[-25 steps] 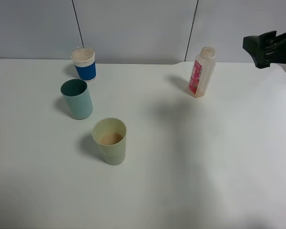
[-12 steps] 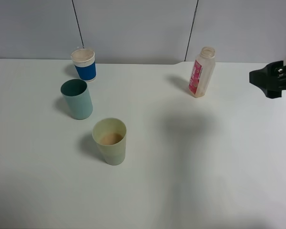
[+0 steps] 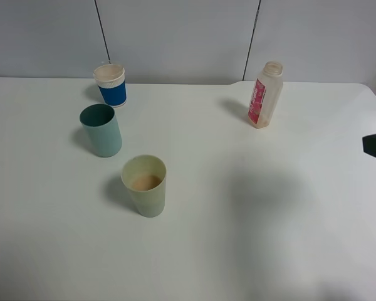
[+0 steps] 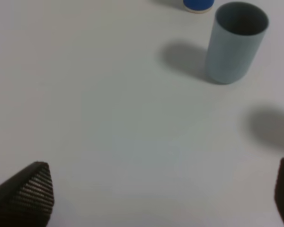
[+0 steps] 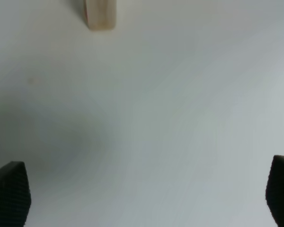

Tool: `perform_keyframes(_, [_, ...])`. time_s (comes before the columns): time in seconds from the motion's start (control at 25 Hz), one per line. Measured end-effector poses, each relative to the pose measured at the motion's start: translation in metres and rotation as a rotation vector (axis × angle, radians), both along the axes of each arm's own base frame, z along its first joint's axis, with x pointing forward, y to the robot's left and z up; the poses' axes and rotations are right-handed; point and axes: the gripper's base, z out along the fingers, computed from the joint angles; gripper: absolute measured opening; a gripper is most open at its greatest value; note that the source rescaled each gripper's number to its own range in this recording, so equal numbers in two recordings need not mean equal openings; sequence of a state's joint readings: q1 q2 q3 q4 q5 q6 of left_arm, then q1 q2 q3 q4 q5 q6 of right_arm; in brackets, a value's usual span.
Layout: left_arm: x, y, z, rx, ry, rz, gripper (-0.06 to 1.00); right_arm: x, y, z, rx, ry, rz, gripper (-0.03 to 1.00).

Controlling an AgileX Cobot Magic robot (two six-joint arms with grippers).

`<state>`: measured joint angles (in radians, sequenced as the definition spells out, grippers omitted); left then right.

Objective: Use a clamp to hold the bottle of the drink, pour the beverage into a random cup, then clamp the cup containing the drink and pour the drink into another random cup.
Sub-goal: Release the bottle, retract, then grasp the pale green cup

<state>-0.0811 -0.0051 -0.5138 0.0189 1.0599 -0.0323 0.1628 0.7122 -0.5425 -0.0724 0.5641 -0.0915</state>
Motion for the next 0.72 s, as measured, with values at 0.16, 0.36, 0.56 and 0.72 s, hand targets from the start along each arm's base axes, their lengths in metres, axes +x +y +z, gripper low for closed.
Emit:
perform_keyframes(0.16, [0.000, 0.000, 0.000, 0.000, 0.000, 0.000, 0.95, -0.023, -0.005, -0.001, -0.022, 0.080, -0.013, 1.00])
perform_keyframes(0.36, [0.000, 0.000, 0.000, 0.000, 0.000, 0.000, 0.95, -0.046, -0.009, -0.003, -0.025, 0.161, -0.024, 1.00])
perform_keyframes(0.56, [0.000, 0.000, 0.000, 0.000, 0.000, 0.000, 0.95, -0.079, -0.013, -0.008, -0.013, 0.264, -0.038, 1.00])
perform_keyframes(0.72, [0.000, 0.000, 0.000, 0.000, 0.000, 0.000, 0.95, -0.090, -0.015, -0.010, 0.021, 0.293, -0.072, 1.00])
